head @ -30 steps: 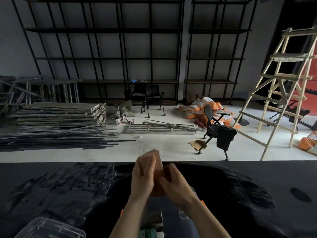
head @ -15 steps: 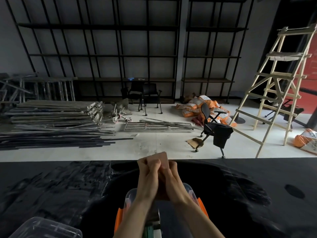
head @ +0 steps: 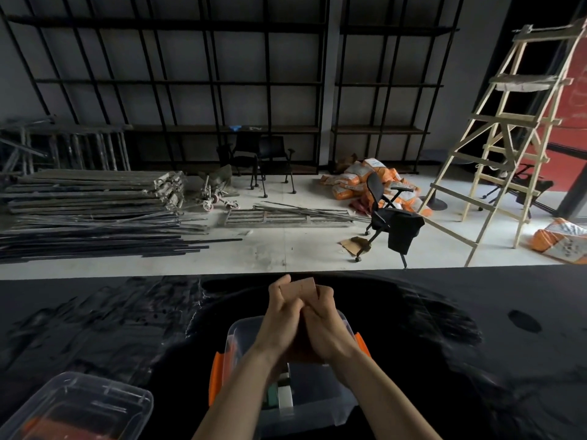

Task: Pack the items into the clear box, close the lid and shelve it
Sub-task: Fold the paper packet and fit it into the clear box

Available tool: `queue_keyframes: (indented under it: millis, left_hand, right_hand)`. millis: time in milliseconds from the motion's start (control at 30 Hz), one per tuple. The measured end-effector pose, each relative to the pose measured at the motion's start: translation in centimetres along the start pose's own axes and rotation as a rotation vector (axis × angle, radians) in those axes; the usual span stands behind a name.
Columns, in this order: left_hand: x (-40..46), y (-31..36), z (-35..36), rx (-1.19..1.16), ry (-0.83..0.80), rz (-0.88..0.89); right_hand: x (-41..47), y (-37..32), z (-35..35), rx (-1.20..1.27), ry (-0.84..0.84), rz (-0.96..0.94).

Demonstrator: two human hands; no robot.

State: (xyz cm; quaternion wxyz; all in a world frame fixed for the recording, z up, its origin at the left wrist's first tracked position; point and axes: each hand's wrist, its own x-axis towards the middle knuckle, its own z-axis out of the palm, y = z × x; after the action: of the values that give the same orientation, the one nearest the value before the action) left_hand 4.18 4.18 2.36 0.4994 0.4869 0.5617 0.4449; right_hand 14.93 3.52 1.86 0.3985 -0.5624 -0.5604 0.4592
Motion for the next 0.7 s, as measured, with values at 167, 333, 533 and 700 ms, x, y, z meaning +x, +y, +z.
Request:
queue_keyframes:
  millis: [167, 333, 533, 700]
  left_hand:
    - [-0.7, -2.6, 0.4, 0.304, 0.061, -0.040]
    - [-1.7, -3.9, 2.1, 0.417, 0.131, -0.029]
    - [-1.0, -4.5, 4.2, 0.551, 0.112, -0.232]
    - [0.1, -6.1, 4.6, 0.536, 0.131, -0.387]
  right_hand:
    - [-0.4, -0.2, -1.6, -0.367, 0.141, -0.027]
    - [-0.4, -0.2, -4.7, -0.517, 0.390, -0.109]
    - [-1.0, 2.3, -4.5, -0.723, 0.196, -0.064]
    - [-0.8, 2.8, -4.4, -0.748, 0.198, -0.062]
